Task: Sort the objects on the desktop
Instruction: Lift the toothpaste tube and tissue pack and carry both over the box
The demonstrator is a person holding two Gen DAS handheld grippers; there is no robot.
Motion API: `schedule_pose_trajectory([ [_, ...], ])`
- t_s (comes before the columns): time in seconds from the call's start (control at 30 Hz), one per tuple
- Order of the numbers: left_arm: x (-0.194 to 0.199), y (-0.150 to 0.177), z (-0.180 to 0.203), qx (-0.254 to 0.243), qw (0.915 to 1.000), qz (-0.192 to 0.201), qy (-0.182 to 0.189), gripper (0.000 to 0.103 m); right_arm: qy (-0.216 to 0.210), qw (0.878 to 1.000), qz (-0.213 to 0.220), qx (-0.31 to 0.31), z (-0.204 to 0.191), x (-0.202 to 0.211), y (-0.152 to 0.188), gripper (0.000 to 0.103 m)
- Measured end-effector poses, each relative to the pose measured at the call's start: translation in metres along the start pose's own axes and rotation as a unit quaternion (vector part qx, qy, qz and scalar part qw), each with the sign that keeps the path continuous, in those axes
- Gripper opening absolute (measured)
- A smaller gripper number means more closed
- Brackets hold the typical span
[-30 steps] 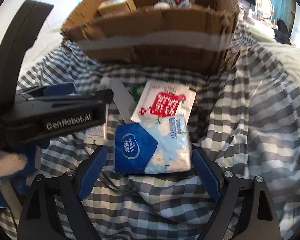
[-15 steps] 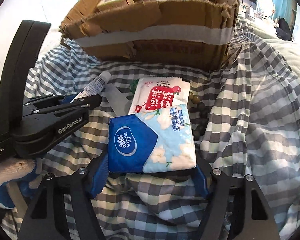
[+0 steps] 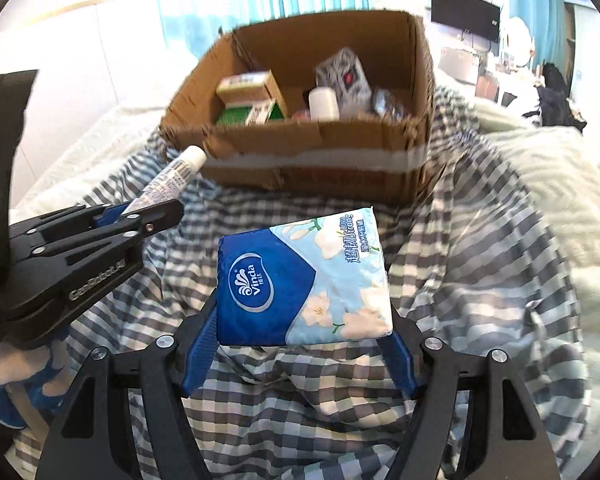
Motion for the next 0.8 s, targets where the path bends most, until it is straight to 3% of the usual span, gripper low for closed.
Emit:
schedule_pose_trajectory([
  [0.23, 0.040, -0.022, 0.000, -0.001, 0.9990, 0.044, -0.008, 0.017, -0.001, 0.998, 0.061, 0.007, -0.011, 0.029, -0.017, 0.070],
  [0.43, 0.066, -0.046, -0.004, 0.015, 0.9966, 0.081, 0.008, 0.017, 0.008, 0.992, 0.122, 0.023, -0.024, 0.066, -0.038, 0.070],
  [0.8, 0.100, -0.111, -0.005, 0.006, 0.9884, 0.152, 0.007, 0.017, 0.024, 0.976, 0.215, 0.028, -0.022, 0.114, -0.104, 0.070],
])
Point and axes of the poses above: each gripper's, at about its wrist camera, not at the fingertips, and x roughly against the way its jaws point, z to its right, y to its underside, the point moved 7 cm from there along -x, roughly the way its jaws point, and after that the axes turned 4 degrees about -x, right-handed, at the moved point
